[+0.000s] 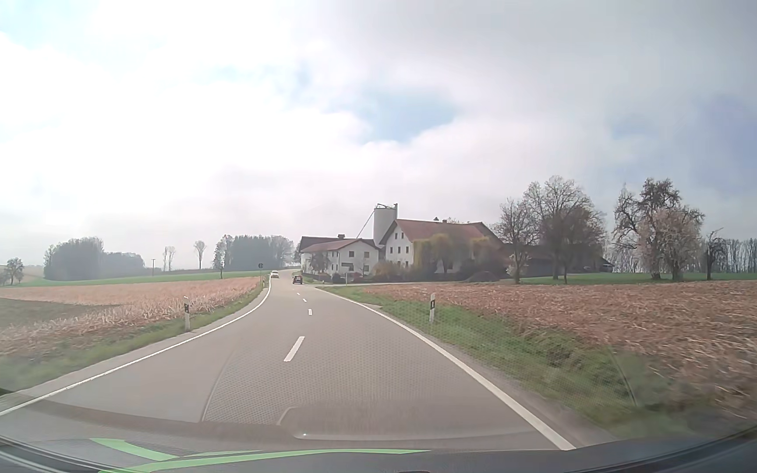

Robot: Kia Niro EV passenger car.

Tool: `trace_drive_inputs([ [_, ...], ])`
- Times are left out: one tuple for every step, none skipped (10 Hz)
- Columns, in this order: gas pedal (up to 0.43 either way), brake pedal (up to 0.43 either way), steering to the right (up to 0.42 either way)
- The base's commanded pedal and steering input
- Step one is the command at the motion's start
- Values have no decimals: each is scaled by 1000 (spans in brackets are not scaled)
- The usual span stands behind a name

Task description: Follow the waypoints while adhering to traffic rules and regulations

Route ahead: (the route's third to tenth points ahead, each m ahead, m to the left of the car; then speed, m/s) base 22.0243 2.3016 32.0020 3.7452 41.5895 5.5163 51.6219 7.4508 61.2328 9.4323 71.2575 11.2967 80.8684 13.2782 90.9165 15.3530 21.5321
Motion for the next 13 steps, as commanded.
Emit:
trace_drive_inputs([
  [177,0,-30],
  [177,0,-31],
  [177,0,-31],
  [177,0,-31],
  [177,0,-31],
  [177,0,-31],
  [177,0,-31],
  [177,0,-31],
  [177,0,-31],
  [177,0,-31],
  [177,0,-31],
  [177,0,-29],
  [177,0,-26],
])
